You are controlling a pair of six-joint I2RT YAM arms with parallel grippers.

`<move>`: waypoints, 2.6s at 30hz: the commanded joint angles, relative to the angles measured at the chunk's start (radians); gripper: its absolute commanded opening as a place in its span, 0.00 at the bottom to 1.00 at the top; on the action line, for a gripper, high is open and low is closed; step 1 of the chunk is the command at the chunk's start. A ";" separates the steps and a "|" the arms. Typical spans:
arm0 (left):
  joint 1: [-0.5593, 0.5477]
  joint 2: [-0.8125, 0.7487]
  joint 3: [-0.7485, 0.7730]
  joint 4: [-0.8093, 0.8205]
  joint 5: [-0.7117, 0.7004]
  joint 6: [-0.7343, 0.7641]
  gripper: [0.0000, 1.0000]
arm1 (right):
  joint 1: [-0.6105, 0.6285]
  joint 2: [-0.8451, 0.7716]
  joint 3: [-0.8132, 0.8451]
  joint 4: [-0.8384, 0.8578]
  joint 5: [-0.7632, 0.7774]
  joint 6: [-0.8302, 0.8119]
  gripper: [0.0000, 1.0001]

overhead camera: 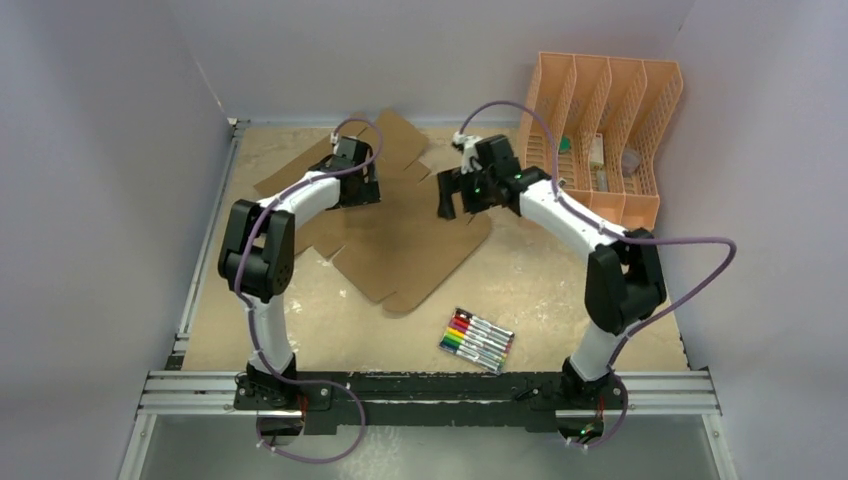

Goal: Fold the paper box

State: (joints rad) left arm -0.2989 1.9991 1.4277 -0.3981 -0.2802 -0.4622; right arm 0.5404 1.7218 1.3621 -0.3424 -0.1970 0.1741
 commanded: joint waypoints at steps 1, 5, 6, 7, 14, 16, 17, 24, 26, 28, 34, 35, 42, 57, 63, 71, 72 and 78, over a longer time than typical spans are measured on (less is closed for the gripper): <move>0.032 -0.148 0.011 -0.049 -0.024 -0.090 0.83 | -0.130 0.115 0.141 0.029 0.014 -0.062 0.98; 0.101 -0.240 -0.069 -0.050 -0.005 -0.141 0.84 | -0.192 0.268 0.298 0.041 -0.031 -0.120 0.95; 0.126 -0.262 -0.102 -0.037 -0.001 -0.155 0.84 | -0.201 0.310 0.339 0.037 -0.033 -0.125 0.95; 0.146 -0.284 -0.130 -0.027 0.001 -0.167 0.84 | -0.207 0.351 0.378 0.026 -0.042 -0.125 0.94; 0.191 -0.237 -0.161 -0.012 0.068 -0.159 0.85 | -0.212 0.490 0.511 -0.005 -0.099 -0.091 0.90; 0.191 -0.204 -0.150 0.010 0.079 -0.148 0.85 | -0.212 0.492 0.502 0.012 -0.093 -0.072 0.91; 0.190 -0.185 -0.138 0.011 0.079 -0.138 0.84 | -0.211 0.498 0.504 -0.002 -0.104 -0.070 0.90; 0.188 -0.101 -0.088 -0.005 0.116 -0.076 0.83 | -0.208 0.442 0.333 -0.021 -0.188 -0.064 0.80; 0.188 -0.087 -0.088 -0.007 0.136 -0.071 0.83 | -0.207 0.409 0.258 -0.008 -0.213 -0.055 0.77; 0.188 -0.081 -0.089 -0.003 0.143 -0.061 0.83 | -0.205 0.373 0.209 -0.003 -0.229 -0.051 0.72; 0.187 -0.059 -0.066 -0.021 0.170 -0.034 0.83 | -0.185 0.268 0.087 -0.009 -0.289 -0.011 0.60; 0.187 -0.059 -0.064 -0.022 0.181 -0.031 0.83 | -0.177 0.248 0.063 -0.008 -0.295 0.000 0.59; 0.157 -0.077 -0.087 -0.008 0.258 -0.028 0.83 | -0.057 0.114 -0.090 -0.006 -0.363 0.071 0.57; 0.252 -0.162 0.028 -0.036 0.316 -0.053 0.83 | -0.180 0.115 0.185 -0.153 -0.180 -0.058 0.73; 0.384 -0.137 0.081 -0.034 0.271 -0.063 0.83 | -0.211 0.263 0.348 -0.043 -0.138 -0.017 0.76; 0.525 -0.124 0.056 -0.014 0.264 -0.067 0.83 | -0.221 0.457 0.496 0.094 -0.114 0.118 0.75; 0.536 -0.125 0.053 -0.014 0.269 -0.064 0.83 | -0.221 0.478 0.509 0.107 -0.121 0.134 0.74; 0.561 -0.128 0.051 -0.056 0.267 -0.010 0.83 | -0.221 0.581 0.539 0.197 -0.216 0.247 0.66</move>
State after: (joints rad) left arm 0.2543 1.8877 1.4769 -0.4419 -0.0147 -0.5087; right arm 0.3195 2.2833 1.8496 -0.2516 -0.3401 0.3153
